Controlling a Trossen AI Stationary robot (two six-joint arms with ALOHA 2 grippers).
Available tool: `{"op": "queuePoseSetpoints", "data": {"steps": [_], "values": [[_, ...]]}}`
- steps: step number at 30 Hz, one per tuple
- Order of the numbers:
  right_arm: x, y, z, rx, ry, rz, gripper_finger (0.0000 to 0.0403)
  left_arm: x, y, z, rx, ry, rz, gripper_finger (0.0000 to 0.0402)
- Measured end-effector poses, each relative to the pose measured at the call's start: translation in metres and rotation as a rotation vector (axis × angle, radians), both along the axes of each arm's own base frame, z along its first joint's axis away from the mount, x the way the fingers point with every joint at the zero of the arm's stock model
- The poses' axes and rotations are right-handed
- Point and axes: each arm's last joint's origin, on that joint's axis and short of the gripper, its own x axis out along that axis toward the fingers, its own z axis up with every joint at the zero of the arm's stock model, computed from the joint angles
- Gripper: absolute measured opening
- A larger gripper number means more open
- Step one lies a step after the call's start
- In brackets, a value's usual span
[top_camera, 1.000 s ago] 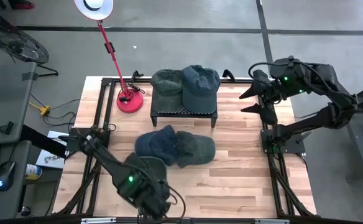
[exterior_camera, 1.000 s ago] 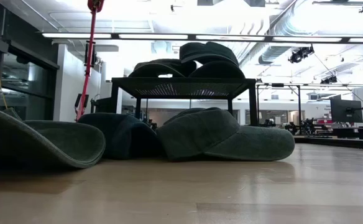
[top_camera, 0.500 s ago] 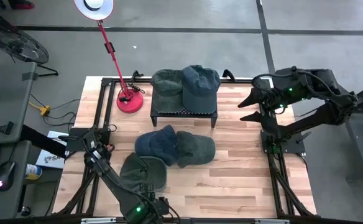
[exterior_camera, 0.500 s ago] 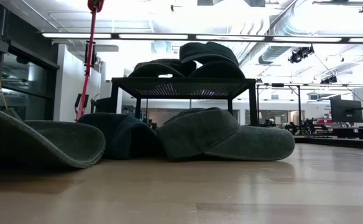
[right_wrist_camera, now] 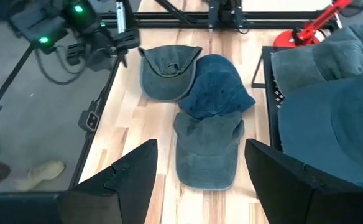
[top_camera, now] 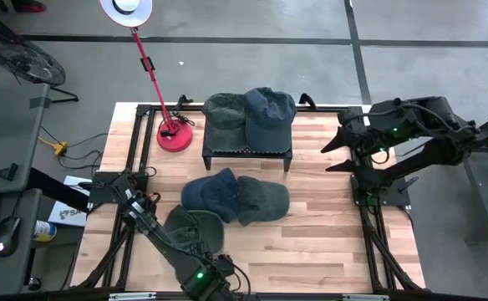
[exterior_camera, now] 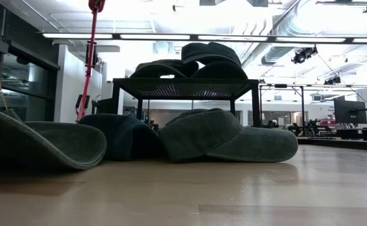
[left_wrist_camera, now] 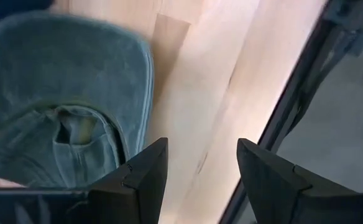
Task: Pick & Place hat
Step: Stack the bottom gray cap on top of the other gray cap on the shelf
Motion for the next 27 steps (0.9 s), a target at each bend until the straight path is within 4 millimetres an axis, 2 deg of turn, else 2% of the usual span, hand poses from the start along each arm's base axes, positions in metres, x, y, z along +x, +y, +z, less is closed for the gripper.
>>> {"op": "queuePoseSetpoints", "data": {"steps": [3, 6, 12, 17, 19, 21, 27], "values": [[-0.001, 0.002, 0.000, -0.020, -0.001, 0.031, 0.0236, 0.007, 0.008, 0.001, -0.043, 0.025, 0.039, 0.0186], [-0.001, 0.004, -0.001, -0.032, 0.001, 0.051, 0.0236, 0.016, 0.006, 0.004, -0.112, -0.046, -0.003, 0.0186], [-0.002, 0.005, -0.001, -0.041, 0.005, 0.062, 0.0236, 0.030, -0.030, 0.018, -0.336, -0.354, -0.312, 0.0186], [-0.002, 0.004, -0.002, -0.035, 0.015, 0.054, 0.0236, 0.028, -0.051, 0.026, -0.481, -0.445, -0.343, 0.0186], [-0.002, 0.004, -0.002, -0.023, 0.018, 0.044, 0.0236, 0.028, -0.053, 0.027, -0.450, -0.496, -0.333, 0.0186], [-0.002, 0.004, -0.002, -0.016, 0.020, 0.038, 0.0236, 0.028, -0.049, 0.032, -0.347, -0.566, -0.313, 0.0186], [-0.002, 0.004, -0.002, 0.000, 0.024, 0.025, 0.0236, 0.048, -0.014, 0.069, -0.064, -0.869, -0.232, 0.0186]]}}
